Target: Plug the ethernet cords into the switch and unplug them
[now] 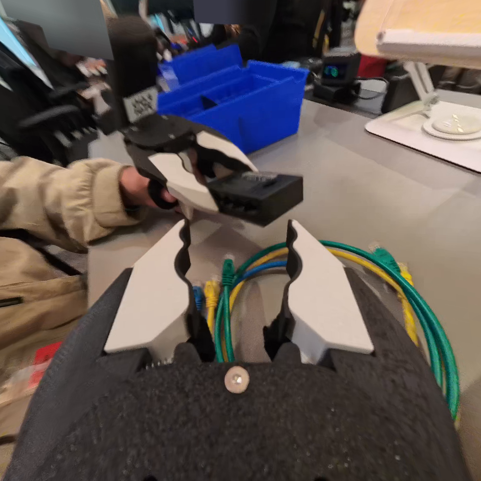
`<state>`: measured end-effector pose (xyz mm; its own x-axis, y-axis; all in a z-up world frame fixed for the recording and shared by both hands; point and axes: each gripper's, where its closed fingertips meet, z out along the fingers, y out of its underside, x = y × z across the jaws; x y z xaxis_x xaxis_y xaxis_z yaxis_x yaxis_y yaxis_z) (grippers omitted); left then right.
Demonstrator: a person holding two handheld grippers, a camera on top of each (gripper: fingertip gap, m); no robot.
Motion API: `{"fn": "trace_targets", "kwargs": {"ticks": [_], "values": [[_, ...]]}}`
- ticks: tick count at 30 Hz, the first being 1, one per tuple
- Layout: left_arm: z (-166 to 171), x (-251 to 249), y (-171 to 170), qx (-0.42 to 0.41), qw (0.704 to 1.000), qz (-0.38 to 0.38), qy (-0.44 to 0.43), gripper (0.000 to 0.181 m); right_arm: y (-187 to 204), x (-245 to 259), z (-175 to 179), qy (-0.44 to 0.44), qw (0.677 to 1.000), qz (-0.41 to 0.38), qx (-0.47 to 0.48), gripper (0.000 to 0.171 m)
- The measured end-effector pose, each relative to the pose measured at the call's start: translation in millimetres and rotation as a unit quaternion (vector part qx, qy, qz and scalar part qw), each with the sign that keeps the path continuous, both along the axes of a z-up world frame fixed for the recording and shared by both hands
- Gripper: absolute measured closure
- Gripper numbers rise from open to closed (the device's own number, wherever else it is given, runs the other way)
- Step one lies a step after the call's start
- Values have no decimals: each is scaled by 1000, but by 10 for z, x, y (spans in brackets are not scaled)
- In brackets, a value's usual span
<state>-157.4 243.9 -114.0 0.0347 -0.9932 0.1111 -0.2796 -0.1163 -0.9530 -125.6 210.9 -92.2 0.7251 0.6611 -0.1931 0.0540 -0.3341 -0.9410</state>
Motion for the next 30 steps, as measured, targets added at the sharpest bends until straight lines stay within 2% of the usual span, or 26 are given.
{"fn": "trace_targets", "kwargs": {"ticks": [2, 4, 8, 11, 13, 18, 21, 24, 27, 30], "values": [[39, 2, -191, -21, 998, -57, -11, 120, -85, -16, 90, 36, 999, 36, -3, 93], [94, -7, -361, -43, 993, -107, -26, 120, -187, -56, 34, 23, 997, 73, -19, 89], [154, -21, -565, -68, 983, -164, -42, 120, -229, -114, -9, 13, 996, 86, -3, 86], [140, -22, -646, -66, 980, -181, -41, 120, -225, -194, 2, 36, 995, 92, 2, 86], [109, -7, -644, -50, 983, -174, -36, 120, -267, -252, -48, 33, 993, 112, -16, 108], [96, 17, -600, -29, 987, -153, -37, 118, -231, -216, -8, -4, 995, 103, 3, 108], [115, 12, -375, -39, 993, -100, -44, 116, -140, -7, 170, -37, 998, 43, 14, 108], [161, -26, -183, -66, 994, -63, -62, 125, 29, 607, 501, -128, 988, -75, 34, 109], [171, -32, -64, -72, 995, -31, -66, 132, 249, 1630, 925, -200, 948, -247, 12, 108], [154, -18, -102, -77, 994, -39, -61, 136, 429, 2710, 1078, -280, 881, -375, -67, 109]]}}
